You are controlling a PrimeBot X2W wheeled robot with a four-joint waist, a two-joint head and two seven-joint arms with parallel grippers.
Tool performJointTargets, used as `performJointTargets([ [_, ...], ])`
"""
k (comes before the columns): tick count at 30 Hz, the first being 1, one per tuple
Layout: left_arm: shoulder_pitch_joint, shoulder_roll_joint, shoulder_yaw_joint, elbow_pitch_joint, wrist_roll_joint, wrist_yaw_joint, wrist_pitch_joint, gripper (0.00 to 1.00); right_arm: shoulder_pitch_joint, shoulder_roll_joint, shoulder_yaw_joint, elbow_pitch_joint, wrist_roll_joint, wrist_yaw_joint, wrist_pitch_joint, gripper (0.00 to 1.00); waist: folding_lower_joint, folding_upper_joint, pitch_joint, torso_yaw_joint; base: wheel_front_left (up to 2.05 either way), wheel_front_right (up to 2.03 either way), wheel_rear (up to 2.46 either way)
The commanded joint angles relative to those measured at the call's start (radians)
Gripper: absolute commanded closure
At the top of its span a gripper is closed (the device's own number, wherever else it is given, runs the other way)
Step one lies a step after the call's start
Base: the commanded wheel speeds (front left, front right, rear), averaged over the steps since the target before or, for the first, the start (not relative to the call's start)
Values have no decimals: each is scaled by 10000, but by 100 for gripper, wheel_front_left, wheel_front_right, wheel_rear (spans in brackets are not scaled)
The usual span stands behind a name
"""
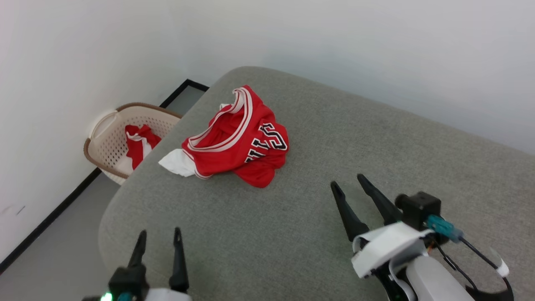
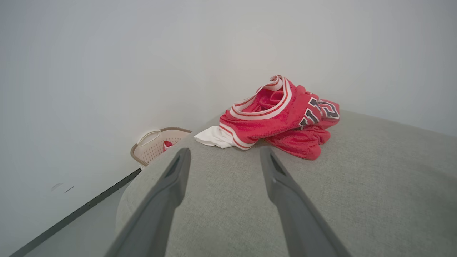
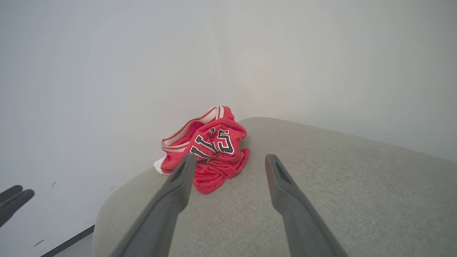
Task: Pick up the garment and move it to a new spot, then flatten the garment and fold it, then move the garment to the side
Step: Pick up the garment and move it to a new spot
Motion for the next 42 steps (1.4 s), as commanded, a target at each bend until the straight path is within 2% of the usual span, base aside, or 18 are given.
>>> performJointTargets([
  [1, -284, 158, -111, 140, 110, -204, -3, 0, 300, -18, -145, -81, 27, 4, -6, 0, 0, 0, -119, -87, 0, 0, 0],
  [6, -1750, 751, -833, 1105, 416, -1279, 154, 0, 1098, -32, -752, -498, -182, 4, -6, 0, 0, 0, -444, -363, 0, 0, 0],
  [10, -3487, 1218, -859, 1932, 232, -1821, 276, 0, 1083, -22, -643, -801, -455, 4, -6, 0, 0, 0, -4, -1523, 0, 0, 0],
  [15, -5867, 2005, -1054, 3516, 211, -2206, 645, 0, 727, -117, -723, -1076, -507, 4, -7, 0, 0, 0, 802, -2938, 0, 0, 0],
  [20, -7925, 2474, -1119, 5641, -880, -2372, 1424, 0, 414, -127, -771, -1272, -520, 4, -7, 0, 0, 0, 1519, -4036, 0, 0, 0],
  [24, -8983, 3080, -2014, 6958, -2419, -2370, 2987, 0, 237, -33, -791, -1414, -461, 4, -6, 0, 0, 0, 1957, -4713, 0, 0, 0],
  [27, -9345, 3619, -2947, 7453, -3561, -2368, 4515, 0, 178, 39, -787, -1512, -446, 4, -5, 0, 0, 0, 2173, -5049, 0, 0, 0],
  [31, -9548, 4302, -3549, 7942, -4950, -2368, 6438, 0, 98, 98, -762, -1593, -405, 4, -5, 0, 0, 0, 2344, -5371, 0, 0, 0],
  [34, -9631, 4653, -3605, 8454, -5726, -2369, 7527, 0, 32, 117, -720, -1664, -420, 4, -7, 0, 0, 0, 2480, -5538, 0, 0, 0],
  [37, -9727, 4908, -3631, 9064, -5978, -2370, 8099, 0, -36, 127, -678, -1720, -431, 4, -5, 0, 0, 0, 2642, -5652, 0, 0, 0],
  [42, -9759, 4852, -3561, 9804, -6299, -2370, 8245, 0, -289, 66, -556, -1839, -521, 4, -5, 0, 0, 0, 3073, -5744, 0, 0, 0],
])
